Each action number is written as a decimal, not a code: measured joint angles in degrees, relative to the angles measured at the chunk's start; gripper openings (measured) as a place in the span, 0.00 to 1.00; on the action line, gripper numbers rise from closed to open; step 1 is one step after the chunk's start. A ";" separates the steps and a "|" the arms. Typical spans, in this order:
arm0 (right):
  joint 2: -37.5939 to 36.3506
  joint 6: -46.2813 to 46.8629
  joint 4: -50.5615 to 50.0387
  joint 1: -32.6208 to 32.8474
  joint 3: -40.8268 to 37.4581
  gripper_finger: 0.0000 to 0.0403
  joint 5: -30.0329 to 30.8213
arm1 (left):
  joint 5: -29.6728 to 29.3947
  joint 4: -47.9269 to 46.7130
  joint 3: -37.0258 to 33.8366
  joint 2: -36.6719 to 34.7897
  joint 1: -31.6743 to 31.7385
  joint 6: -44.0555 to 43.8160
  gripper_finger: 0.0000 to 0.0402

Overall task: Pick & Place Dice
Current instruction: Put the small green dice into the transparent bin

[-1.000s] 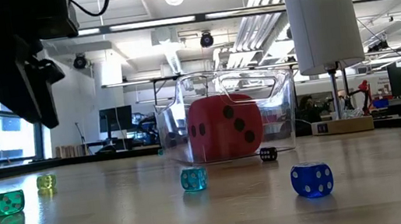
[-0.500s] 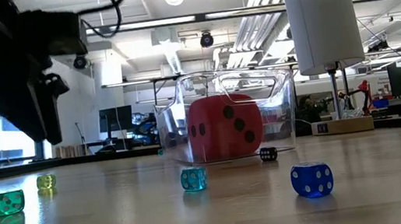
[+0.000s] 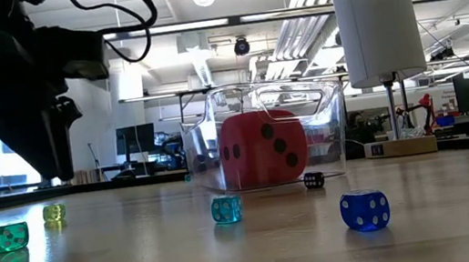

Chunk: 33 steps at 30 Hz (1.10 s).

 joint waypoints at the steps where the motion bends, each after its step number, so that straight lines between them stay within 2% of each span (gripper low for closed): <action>1: 0.00 0.00 0.01 0.00 0.00 0.99 0.09 | 0.01 -0.01 0.00 0.00 -0.18 0.00 0.46; 11: 0.00 0.00 0.64 -1.04 0.00 0.99 -0.22 | 0.07 0.03 0.00 2.92 -2.17 0.26 0.46; 33: 0.00 0.46 0.63 -1.14 0.00 0.99 -0.31 | -1.81 0.03 0.00 2.93 -2.09 0.28 0.46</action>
